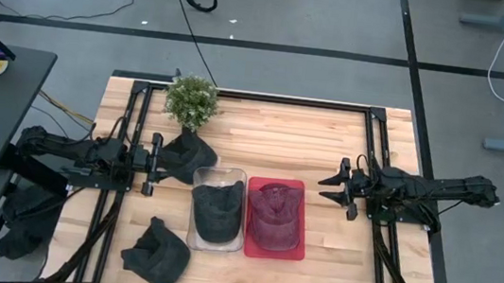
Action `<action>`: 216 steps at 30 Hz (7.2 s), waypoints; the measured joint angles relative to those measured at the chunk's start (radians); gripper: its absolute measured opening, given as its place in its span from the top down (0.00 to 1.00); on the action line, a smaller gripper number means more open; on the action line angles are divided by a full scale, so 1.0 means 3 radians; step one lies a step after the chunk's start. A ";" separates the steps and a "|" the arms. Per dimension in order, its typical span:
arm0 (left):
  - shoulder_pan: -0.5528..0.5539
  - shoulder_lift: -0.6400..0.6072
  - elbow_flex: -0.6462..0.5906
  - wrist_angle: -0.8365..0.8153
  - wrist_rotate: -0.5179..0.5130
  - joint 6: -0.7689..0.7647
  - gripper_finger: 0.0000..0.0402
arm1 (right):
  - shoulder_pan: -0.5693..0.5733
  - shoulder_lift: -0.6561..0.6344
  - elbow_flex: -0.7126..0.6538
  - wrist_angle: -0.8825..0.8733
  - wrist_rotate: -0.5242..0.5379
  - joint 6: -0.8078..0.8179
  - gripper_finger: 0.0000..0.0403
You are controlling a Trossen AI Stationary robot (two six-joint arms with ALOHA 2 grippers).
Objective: Pick & Place hat
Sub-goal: Put the top right black cap into the transparent bin, then put the bottom black cap into the transparent bin
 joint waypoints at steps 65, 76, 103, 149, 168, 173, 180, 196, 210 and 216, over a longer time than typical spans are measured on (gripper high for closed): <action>-0.1459 0.1687 0.0961 0.1998 0.0875 -0.0886 0.60 | 0.0000 0.0000 0.0004 0.0001 0.0001 -0.0001 0.60; -0.1645 0.3403 0.2838 -0.0709 -0.0021 -0.0998 0.60 | 0.0000 0.0001 0.0004 0.0000 0.0002 -0.0001 0.60; -0.0697 0.5280 0.3597 -0.2565 0.0023 -0.2182 0.60 | 0.0000 0.0001 0.0004 0.0004 0.0003 -0.0001 0.60; -0.1541 0.4571 0.3587 -0.2037 0.0450 -0.2961 0.60 | 0.0000 0.0001 0.0004 0.0011 0.0003 -0.0001 0.60; -0.1785 0.4573 0.3587 -0.0739 0.0302 -0.2239 0.60 | -0.0001 0.0001 0.0004 0.0011 0.0001 -0.0001 0.60; -0.1742 0.4573 0.3587 -0.0753 0.0314 -0.2385 0.60 | 0.0000 0.0001 0.0004 0.0011 0.0001 -0.0001 0.60; -0.1818 0.4573 0.3587 -0.0828 0.0294 -0.2789 0.60 | 0.0000 0.0000 0.0004 0.0010 0.0001 -0.0001 0.60; -0.2162 0.4624 0.3796 -0.0848 -0.0134 -0.3213 0.60 | -0.0001 0.0001 0.0004 0.0009 0.0002 -0.0001 0.60; -0.2589 0.5081 0.4651 -0.2075 -0.0903 -0.4007 0.60 | 0.0000 0.0001 0.0004 0.0009 0.0002 -0.0001 0.60; -0.2624 0.5429 0.5098 -0.3248 -0.0963 -0.4983 0.60 | -0.0001 0.0001 0.0004 0.0009 0.0001 -0.0001 0.60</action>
